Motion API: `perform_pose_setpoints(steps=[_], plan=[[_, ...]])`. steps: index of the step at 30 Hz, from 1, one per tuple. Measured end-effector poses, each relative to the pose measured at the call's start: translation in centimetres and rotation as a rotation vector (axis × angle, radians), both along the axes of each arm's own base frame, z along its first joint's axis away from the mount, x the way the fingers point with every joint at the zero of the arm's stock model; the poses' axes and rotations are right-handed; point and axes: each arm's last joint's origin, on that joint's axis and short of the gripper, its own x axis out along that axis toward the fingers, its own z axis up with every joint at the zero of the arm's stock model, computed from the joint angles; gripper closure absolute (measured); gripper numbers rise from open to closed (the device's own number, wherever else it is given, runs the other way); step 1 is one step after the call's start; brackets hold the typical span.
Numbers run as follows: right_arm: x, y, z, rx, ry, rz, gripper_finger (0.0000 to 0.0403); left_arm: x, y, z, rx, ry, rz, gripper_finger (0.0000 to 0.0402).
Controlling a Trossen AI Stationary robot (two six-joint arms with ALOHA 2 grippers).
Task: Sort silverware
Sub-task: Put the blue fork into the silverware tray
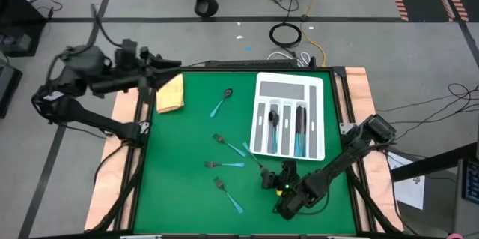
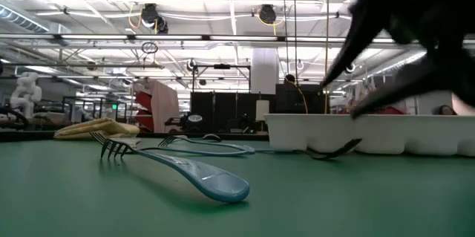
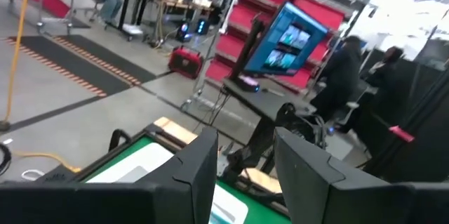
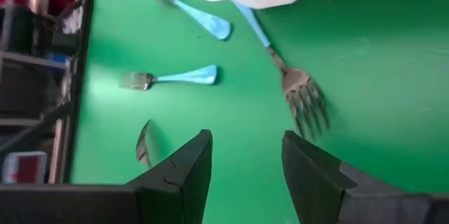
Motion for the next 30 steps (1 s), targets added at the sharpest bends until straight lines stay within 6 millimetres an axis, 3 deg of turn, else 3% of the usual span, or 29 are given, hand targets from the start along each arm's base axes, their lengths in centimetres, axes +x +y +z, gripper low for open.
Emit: perform_pose_setpoints(steps=[6,16,22,30], plan=[[0.3,1.3,3.6,-0.007,0.150,0.050,0.0243,-1.6,0.0,0.5,0.004,-0.037,-0.001,0.0260],[2.7,1.1,0.6,0.048,0.179,0.020,0.0243,-1.9,0.1,0.5,0.075,-0.024,-0.002,0.0260],[3.0,0.3,0.5,0.040,0.218,0.003,0.0243,-1.9,0.1,0.5,0.077,-0.024,-0.002,0.0260],[2.3,0.8,0.7,0.063,0.259,0.038,0.0270,-1.8,0.0,0.5,0.099,-0.019,-0.029,0.0260]])
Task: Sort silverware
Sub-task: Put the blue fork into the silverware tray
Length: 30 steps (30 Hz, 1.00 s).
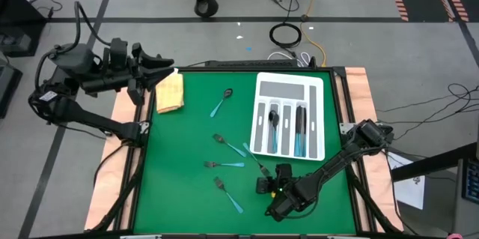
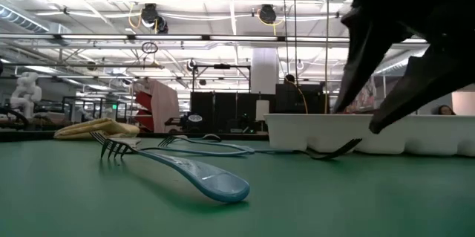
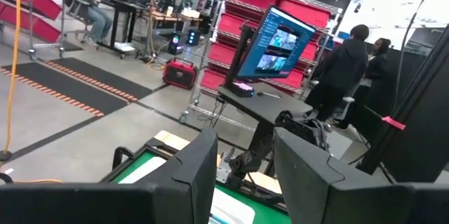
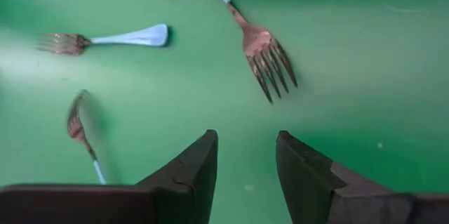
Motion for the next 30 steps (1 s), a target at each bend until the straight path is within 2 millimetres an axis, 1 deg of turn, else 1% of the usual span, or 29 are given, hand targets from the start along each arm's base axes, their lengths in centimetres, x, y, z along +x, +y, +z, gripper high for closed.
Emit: perform_pose_setpoints(steps=[5,8,15,22,30], plan=[[-0.6,-0.4,-0.2,-0.020,0.091,0.014,0.0290,0.0,0.0,0.0,0.001,0.000,0.000,0.0260],[-0.5,-0.9,-0.3,-0.040,0.117,0.011,0.0296,0.0,0.0,0.0,0.002,0.000,0.000,0.0260],[-0.1,-1.5,-0.2,-0.044,0.118,0.009,0.0290,0.0,0.0,0.0,0.046,0.011,0.001,0.0260],[0.2,-1.8,-0.4,-0.025,0.137,0.014,0.0289,0.0,0.0,0.0,0.050,0.011,0.001,0.0260],[0.8,-2.8,-0.4,-0.042,0.151,0.018,0.0289,0.0,0.0,0.0,0.052,0.012,0.001,0.0260]])
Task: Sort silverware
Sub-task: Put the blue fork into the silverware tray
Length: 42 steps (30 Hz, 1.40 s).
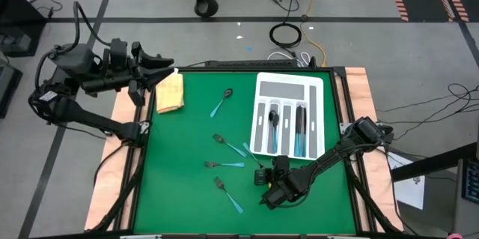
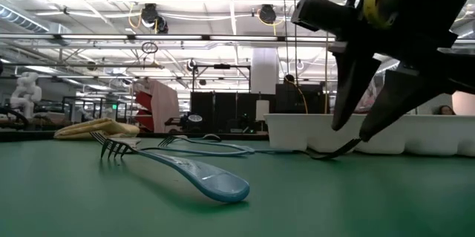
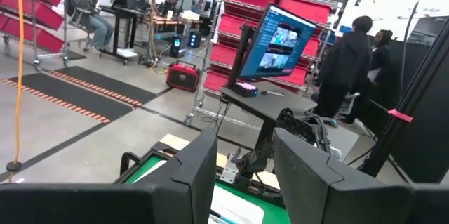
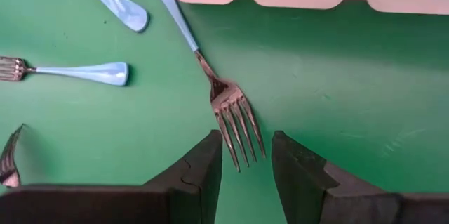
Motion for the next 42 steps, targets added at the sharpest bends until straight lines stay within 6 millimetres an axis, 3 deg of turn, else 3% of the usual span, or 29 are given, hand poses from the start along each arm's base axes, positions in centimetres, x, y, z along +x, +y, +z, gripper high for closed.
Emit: perform_pose_setpoints(steps=[18,27,33,42], plan=[[0.9,0.1,-2.1,0.030,0.024,-0.012,0.0291,0.0,0.0,0.0,0.025,0.006,0.001,0.0260],[1.4,-1.3,-2.3,0.026,0.069,-0.038,0.0331,0.0,0.0,0.0,0.047,0.011,0.002,0.0260],[1.4,-1.7,-2.4,0.025,0.090,-0.035,0.0395,0.0,0.0,0.0,0.051,0.012,0.002,0.0260],[1.4,-0.9,-1.4,0.028,0.096,0.004,0.0402,0.0,0.0,0.0,0.051,0.012,0.002,0.0260]])
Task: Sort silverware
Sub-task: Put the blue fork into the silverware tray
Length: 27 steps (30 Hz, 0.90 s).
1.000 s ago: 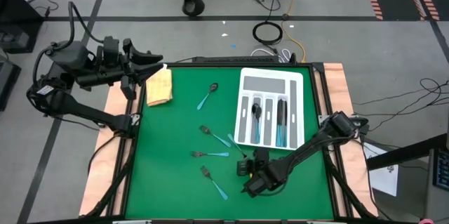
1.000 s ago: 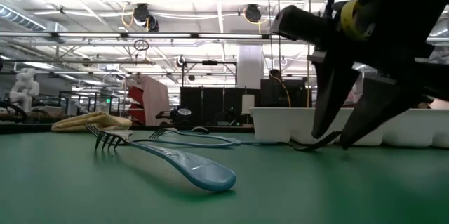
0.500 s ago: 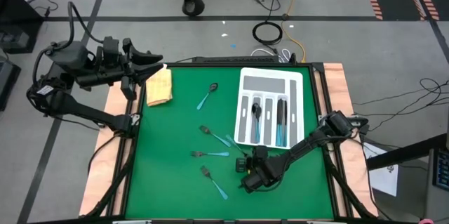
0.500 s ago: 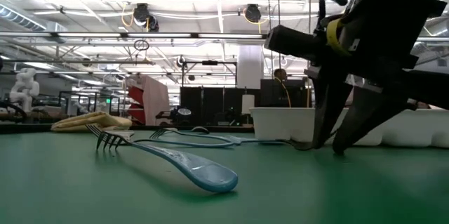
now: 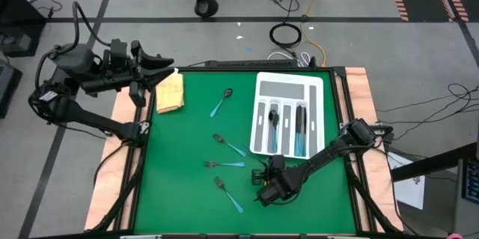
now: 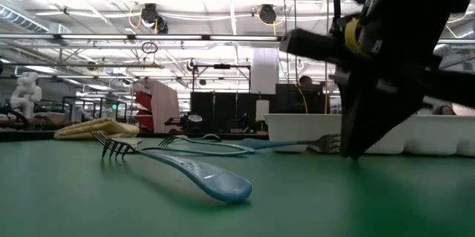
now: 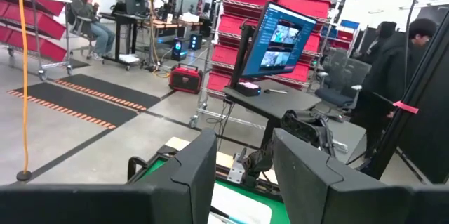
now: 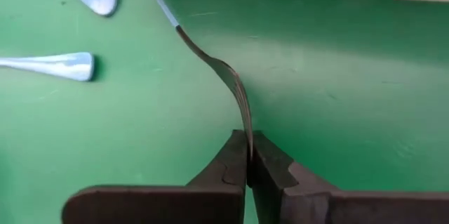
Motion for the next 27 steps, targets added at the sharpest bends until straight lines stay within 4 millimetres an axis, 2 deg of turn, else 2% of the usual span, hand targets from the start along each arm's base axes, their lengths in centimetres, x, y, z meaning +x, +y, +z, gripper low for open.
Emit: perform_pose_setpoints(steps=[6,10,13,16,20,27], plan=[[0.4,1.5,3.8,-0.026,0.036,0.074,0.0403,0.0,0.0,0.0,0.030,0.007,0.001,0.0260],[0.9,2.4,7.2,-0.034,0.075,0.212,0.0403,0.0,0.0,0.0,0.045,0.010,0.001,0.0260],[0.7,2.1,10.3,-0.032,0.201,0.345,0.0403,0.0,0.0,0.0,0.045,0.010,0.001,0.0260],[0.2,0.4,13.8,-0.064,0.363,0.462,0.0403,0.0,0.0,0.0,0.046,0.011,0.001,0.0260],[0.9,-2.8,17.3,-0.082,0.360,0.792,0.0403,-0.2,0.0,0.0,0.046,0.007,0.001,0.0260],[1.5,-10.3,20.0,-0.107,0.400,0.987,0.0403,-1.3,0.0,0.3,0.043,-0.018,0.002,0.0260]])
